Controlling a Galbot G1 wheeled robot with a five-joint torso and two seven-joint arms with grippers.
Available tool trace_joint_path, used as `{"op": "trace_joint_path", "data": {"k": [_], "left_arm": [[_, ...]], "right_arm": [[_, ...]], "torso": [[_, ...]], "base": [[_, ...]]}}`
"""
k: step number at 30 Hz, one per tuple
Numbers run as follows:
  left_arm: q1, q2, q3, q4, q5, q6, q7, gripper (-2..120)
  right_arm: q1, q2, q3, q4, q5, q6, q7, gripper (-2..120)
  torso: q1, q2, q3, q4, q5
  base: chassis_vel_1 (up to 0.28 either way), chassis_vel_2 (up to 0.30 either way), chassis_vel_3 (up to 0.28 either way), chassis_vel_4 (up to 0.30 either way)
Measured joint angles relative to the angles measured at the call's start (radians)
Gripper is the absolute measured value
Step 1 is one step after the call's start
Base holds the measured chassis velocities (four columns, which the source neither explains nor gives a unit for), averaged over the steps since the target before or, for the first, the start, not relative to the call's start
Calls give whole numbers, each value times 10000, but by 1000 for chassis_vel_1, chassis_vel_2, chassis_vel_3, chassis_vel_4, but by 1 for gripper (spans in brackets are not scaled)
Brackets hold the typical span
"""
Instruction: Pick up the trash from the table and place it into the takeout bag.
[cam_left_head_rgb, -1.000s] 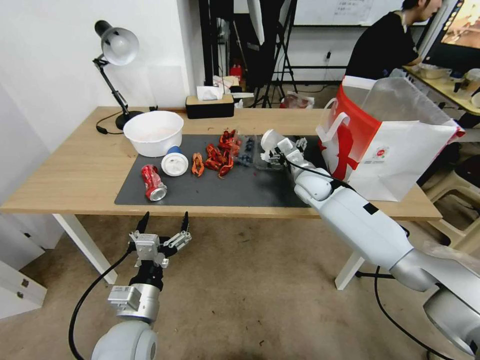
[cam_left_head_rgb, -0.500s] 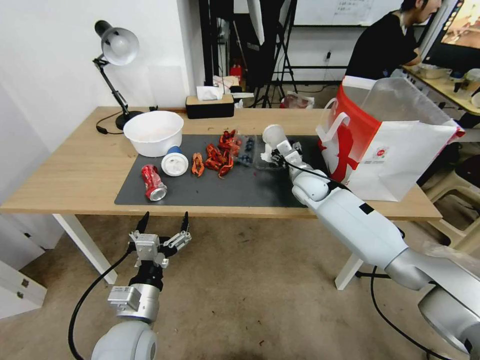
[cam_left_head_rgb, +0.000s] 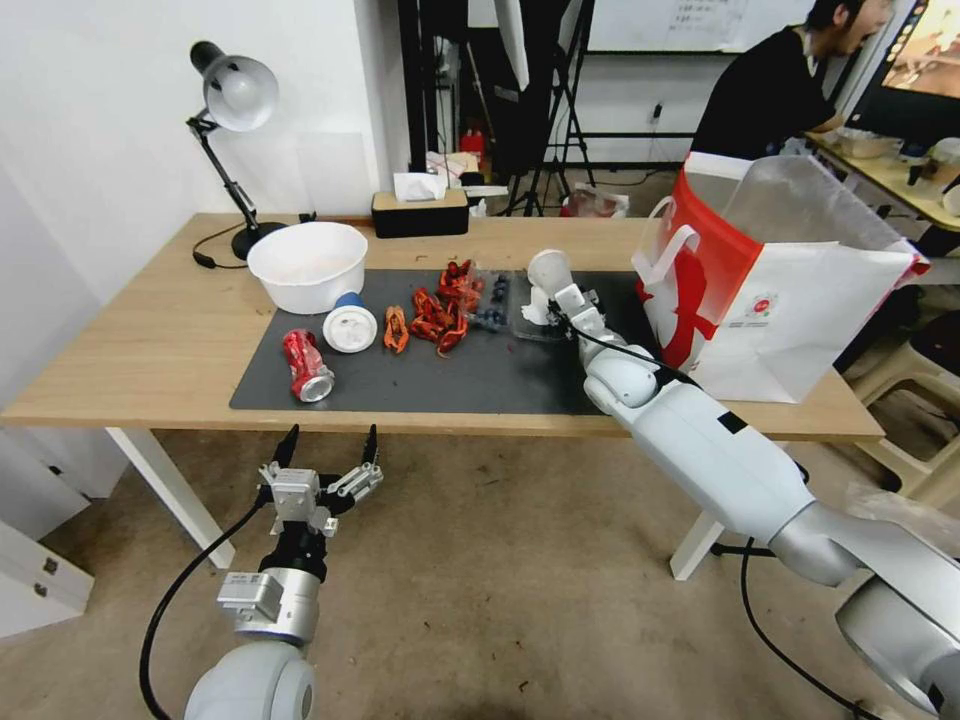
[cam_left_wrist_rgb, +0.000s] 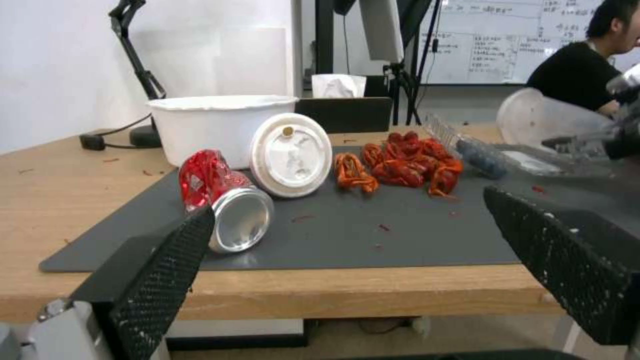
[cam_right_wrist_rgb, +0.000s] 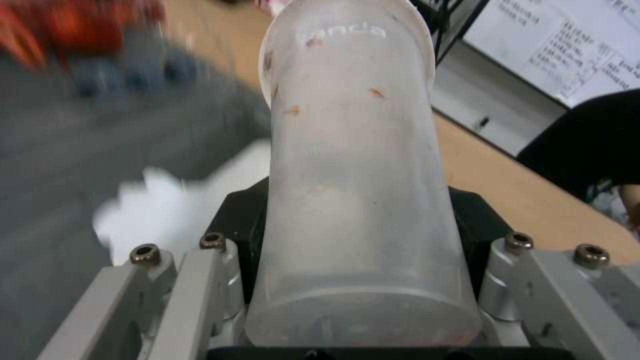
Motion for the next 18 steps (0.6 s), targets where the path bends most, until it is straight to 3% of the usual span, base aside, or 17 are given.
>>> {"op": "trace_joint_path", "data": {"k": [13,18], "left_arm": [[1,-32,31,29,22,-9,5,100],[14,-24,26,29,84,-15,8,100]], "right_arm": [[-537,-323,1058,2608,491,389,392,46],[-755,-486,2193,4136,457,-545,1125,46]], "torso": [[0,-1,0,3,-1],[0,0,-1,3,-2]], "base": [[0,0,0,0],[0,0,0,0]]}}
